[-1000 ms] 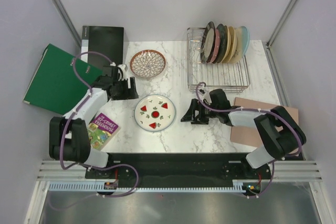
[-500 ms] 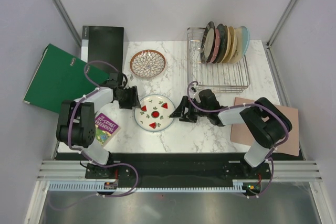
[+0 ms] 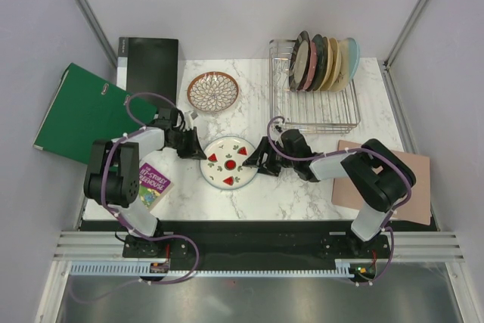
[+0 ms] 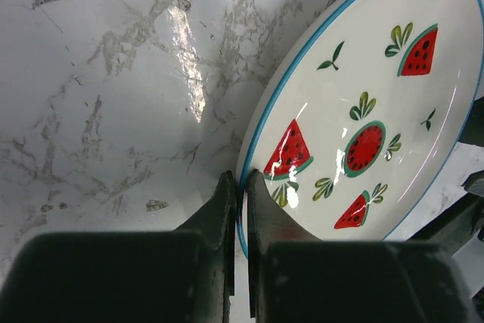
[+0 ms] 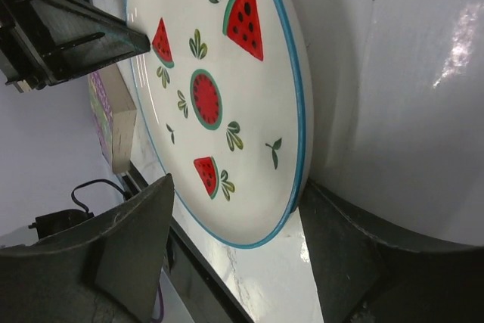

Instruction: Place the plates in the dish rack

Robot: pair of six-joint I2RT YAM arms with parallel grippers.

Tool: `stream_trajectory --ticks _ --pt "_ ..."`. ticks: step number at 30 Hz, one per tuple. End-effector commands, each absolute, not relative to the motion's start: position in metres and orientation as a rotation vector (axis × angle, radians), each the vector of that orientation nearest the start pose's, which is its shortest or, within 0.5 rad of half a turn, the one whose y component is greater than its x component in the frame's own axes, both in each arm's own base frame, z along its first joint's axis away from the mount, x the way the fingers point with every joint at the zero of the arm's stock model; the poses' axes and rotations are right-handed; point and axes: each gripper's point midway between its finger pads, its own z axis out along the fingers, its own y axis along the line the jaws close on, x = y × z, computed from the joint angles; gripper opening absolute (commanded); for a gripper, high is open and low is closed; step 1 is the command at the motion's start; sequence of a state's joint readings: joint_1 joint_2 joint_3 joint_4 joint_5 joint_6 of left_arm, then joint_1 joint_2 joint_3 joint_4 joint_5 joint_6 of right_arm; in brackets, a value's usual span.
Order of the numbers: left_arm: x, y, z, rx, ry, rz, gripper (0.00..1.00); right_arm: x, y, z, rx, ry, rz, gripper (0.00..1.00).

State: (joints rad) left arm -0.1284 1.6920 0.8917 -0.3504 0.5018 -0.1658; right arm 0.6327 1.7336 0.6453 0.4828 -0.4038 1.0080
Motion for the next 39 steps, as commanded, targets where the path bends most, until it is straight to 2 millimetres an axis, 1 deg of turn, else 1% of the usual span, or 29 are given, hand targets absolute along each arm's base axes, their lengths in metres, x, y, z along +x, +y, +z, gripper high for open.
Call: stream_trajectory --ticks 1,4,7,10,11,13,14,16,17,18,19,21,23,24,26,27,28,29,30,31,33,34,36,37,38,39 --pt "0.281 -0.143 0.015 0.178 2.727 -0.836 0.02 0.247 0.305 -0.003 0.237 2.597 1.097 0.72" --pt "0.273 -0.146 0.015 0.192 2.727 -0.848 0.02 0.248 0.307 0.002 0.219 2.581 1.109 0.68" --pt "0.269 -0.154 0.022 0.231 2.709 -0.894 0.02 0.251 0.31 0.011 0.207 2.549 1.133 0.63" --pt "0.259 -0.169 0.03 0.285 2.704 -0.954 0.02 0.255 0.317 0.028 0.201 2.498 1.195 0.57" --pt "0.256 -0.173 0.034 0.292 2.698 -0.992 0.02 0.256 0.32 0.034 0.189 2.481 1.216 0.48" --pt "0.251 -0.176 0.04 0.283 2.701 -1.033 0.02 0.258 0.324 0.05 0.158 2.437 1.265 0.42" --pt "0.249 -0.18 0.046 0.289 2.686 -1.084 0.02 0.258 0.326 0.055 0.142 2.425 1.274 0.41" --pt "0.244 -0.187 0.054 0.276 2.664 -1.191 0.02 0.258 0.326 0.063 0.122 2.403 1.292 0.46" --pt "0.236 -0.196 0.067 0.29 2.622 -1.34 0.02 0.257 0.325 0.064 0.111 2.399 1.292 0.51" --pt "0.237 -0.2 0.073 0.3 2.581 -1.406 0.02 0.259 0.321 0.064 0.123 2.398 1.287 0.52" --pt "0.233 -0.202 0.077 0.275 2.573 -1.46 0.02 0.256 0.317 0.064 0.121 2.403 1.296 0.52" --pt "0.231 -0.204 0.085 0.275 2.535 -1.543 0.02 0.257 0.307 0.061 0.151 2.41 1.297 0.49" --pt "0.229 -0.203 0.087 0.264 2.523 -1.588 0.02 0.246 0.295 0.051 0.174 2.455 1.278 0.47" --pt "0.227 -0.203 0.085 0.264 2.524 -1.604 0.02 0.245 0.289 0.048 0.188 2.464 1.26 0.47" --pt "0.224 -0.203 0.085 0.272 2.52 -1.635 0.02 0.234 0.273 0.033 0.223 2.515 1.198 0.5" --pt "0.223 -0.203 0.084 0.269 2.523 -1.647 0.02 0.235 0.264 0.029 0.238 2.516 1.171 0.5" --pt "0.222 -0.203 0.084 0.283 2.512 -1.667 0.02 0.23 0.256 0.022 0.256 2.533 1.149 0.51" --pt "0.219 -0.204 0.086 0.293 2.497 -1.706 0.02 0.229 0.25 0.017 0.269 2.541 1.127 0.52" --pt "0.218 -0.205 0.085 0.292 2.498 -1.723 0.02 0.23 0.243 0.013 0.295 2.545 1.112 0.52" --pt "0.216 -0.205 0.079 0.289 2.51 -1.733 0.02 0.224 0.237 0.005 0.317 2.569 1.093 0.54" --pt "0.216 -0.206 0.077 0.292 2.506 -1.767 0.02 0.219 0.23 -0.003 0.351 2.591 1.069 0.56" --pt "0.216 -0.206 0.072 0.285 2.519 -1.781 0.02 0.212 0.225 -0.012 0.378 2.623 1.042 0.6" --pt "0.217 -0.205 0.066 0.271 2.553 -1.778 0.02 0.208 0.215 -0.025 0.439 2.661 0.969 0.63" --pt "0.217 -0.204 0.062 0.267 2.569 -1.771 0.02 0.202 0.209 -0.034 0.452 2.69 0.936 0.64" --pt "0.217 -0.204 0.055 0.25 2.6 -1.769 0.02 0.201 0.204 -0.039 0.467 2.702 0.917 0.63" --pt "0.218 -0.204 0.054 0.26 2.6 -1.768 0.02 0.198 0.201 -0.043 0.469 2.719 0.912 0.63"
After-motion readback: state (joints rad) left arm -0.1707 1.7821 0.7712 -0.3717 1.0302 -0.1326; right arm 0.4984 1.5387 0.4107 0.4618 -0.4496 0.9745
